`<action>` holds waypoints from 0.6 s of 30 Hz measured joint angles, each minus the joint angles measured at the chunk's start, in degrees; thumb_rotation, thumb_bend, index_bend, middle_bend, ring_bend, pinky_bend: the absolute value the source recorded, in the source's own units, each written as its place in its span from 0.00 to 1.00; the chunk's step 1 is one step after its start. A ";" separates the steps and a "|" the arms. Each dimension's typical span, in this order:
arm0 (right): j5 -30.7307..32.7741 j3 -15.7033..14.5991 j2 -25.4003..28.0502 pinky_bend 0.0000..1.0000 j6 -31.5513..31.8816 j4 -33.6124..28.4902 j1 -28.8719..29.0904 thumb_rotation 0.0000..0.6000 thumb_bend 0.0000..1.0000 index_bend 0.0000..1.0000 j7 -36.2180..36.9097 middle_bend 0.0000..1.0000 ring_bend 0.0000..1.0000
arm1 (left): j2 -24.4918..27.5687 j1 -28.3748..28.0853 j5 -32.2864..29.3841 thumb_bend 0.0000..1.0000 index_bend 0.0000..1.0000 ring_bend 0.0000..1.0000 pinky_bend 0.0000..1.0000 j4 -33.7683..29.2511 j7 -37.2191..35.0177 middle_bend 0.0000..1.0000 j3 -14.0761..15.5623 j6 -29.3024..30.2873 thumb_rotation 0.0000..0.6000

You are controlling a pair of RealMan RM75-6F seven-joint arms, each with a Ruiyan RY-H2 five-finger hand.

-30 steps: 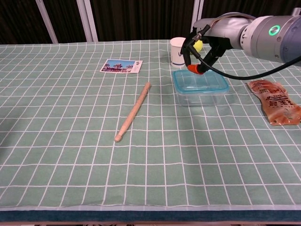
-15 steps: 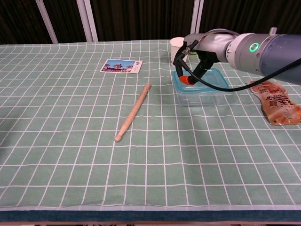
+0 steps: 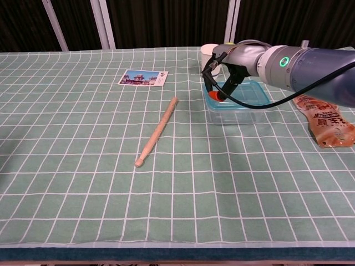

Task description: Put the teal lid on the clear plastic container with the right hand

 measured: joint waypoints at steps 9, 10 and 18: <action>0.28 0.51 -2.24 0.00 -2.53 4.70 0.04 1.00 0.47 0.63 1.14 0.15 0.00 | -0.10 -0.02 -0.64 0.57 0.11 0.00 0.00 -0.01 0.33 0.00 -0.14 -0.09 1.00; 0.19 0.59 -2.46 0.00 -2.74 5.04 0.06 1.00 0.47 0.63 1.28 0.15 0.00 | -0.11 -0.03 -0.71 0.57 0.11 0.00 0.00 -0.01 0.36 0.00 -0.15 -0.12 1.00; -0.47 0.90 -3.90 0.00 -4.07 7.79 0.02 1.00 0.47 0.63 2.04 0.14 0.00 | -0.10 -0.10 -1.06 0.57 0.11 0.00 0.00 0.00 0.54 0.00 -0.24 -0.26 1.00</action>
